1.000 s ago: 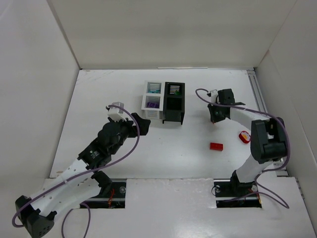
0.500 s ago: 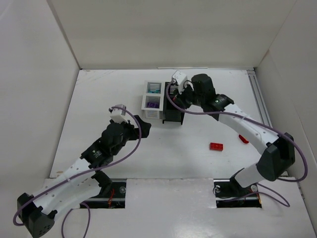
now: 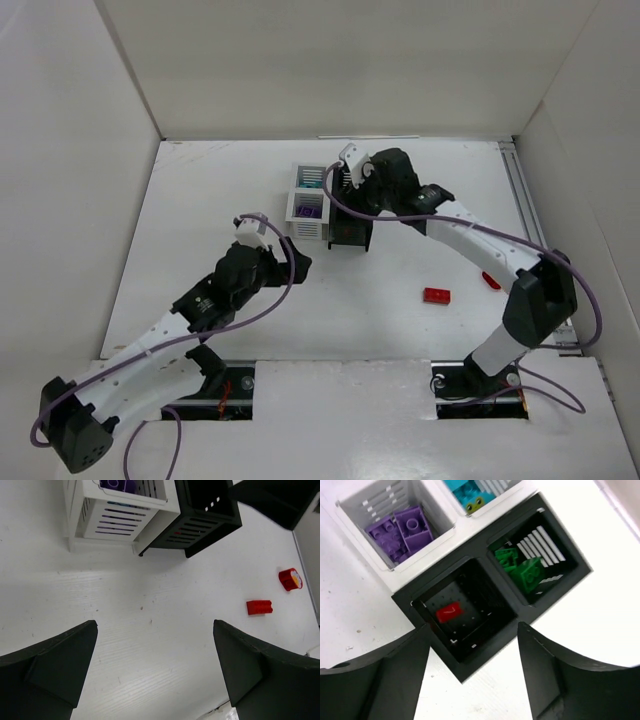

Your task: Sort the legos into containers by color

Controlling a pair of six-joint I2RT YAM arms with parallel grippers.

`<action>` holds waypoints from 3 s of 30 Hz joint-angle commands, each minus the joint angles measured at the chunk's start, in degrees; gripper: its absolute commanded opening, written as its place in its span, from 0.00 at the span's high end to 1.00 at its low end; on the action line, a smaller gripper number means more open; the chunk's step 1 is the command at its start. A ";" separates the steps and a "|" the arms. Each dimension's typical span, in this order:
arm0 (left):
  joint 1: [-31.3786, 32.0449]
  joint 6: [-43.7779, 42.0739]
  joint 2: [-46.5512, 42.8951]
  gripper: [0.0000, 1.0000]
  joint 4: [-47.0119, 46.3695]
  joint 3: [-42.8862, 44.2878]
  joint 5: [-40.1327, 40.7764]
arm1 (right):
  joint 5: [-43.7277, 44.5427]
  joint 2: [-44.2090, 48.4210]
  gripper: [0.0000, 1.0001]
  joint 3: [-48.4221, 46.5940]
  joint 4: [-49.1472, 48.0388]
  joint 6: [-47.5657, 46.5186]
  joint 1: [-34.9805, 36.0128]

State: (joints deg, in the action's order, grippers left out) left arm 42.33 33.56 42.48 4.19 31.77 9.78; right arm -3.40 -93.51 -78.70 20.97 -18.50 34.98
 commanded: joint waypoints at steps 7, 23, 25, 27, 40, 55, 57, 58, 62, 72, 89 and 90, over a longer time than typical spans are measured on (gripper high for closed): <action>2.49 -8.40 7.61 0.00 -8.30 5.05 -12.23 | 4.35 22.45 0.18 8.62 1.69 4.69 -7.46; 26.58 -46.83 64.81 0.05 -6.20 44.24 -27.18 | -0.99 46.67 0.07 21.39 18.04 0.48 -29.27; 26.58 -47.70 70.77 0.05 -6.82 49.41 -27.18 | -2.13 46.67 0.07 20.78 18.05 -0.13 -29.88; 26.05 -48.41 74.66 0.05 -5.69 53.03 -26.40 | -2.75 46.14 0.07 20.25 18.57 -0.83 -29.88; 25.00 -49.65 87.33 0.05 -5.50 64.38 -22.61 | -5.92 45.53 0.06 17.96 18.05 -1.89 -29.88; 24.48 -46.84 82.17 0.77 -11.73 57.02 -18.49 | -4.17 46.58 0.06 16.73 18.58 -1.89 -30.41; 23.51 -43.08 76.83 0.81 -15.32 52.53 -15.16 | -2.85 46.58 0.06 17.26 18.58 -1.36 -30.41; 22.03 -41.40 74.79 0.83 -16.65 51.04 -14.53 | -1.97 46.58 0.06 17.26 18.58 -0.75 -30.41; 16.93 -34.10 63.63 0.84 -21.85 43.48 -11.54 | 2.60 46.58 0.06 17.79 18.58 0.57 -30.41; 7.62 -33.65 49.54 0.73 -27.30 35.56 -1.86 | 7.62 45.88 0.06 18.93 18.58 0.57 -30.41; 2.67 -36.28 53.15 0.45 -26.77 35.47 -7.41 | 20.36 38.85 0.02 18.14 22.01 5.49 -32.43; 2.67 -36.29 52.54 0.41 -26.77 35.47 -7.41 | 20.36 38.06 0.01 18.14 22.01 5.49 -32.96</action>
State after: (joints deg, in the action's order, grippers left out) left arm 44.99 -1.76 96.73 -20.10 67.20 3.20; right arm 14.83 -55.07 -59.31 42.48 -15.03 3.42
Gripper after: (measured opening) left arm 0.574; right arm 0.989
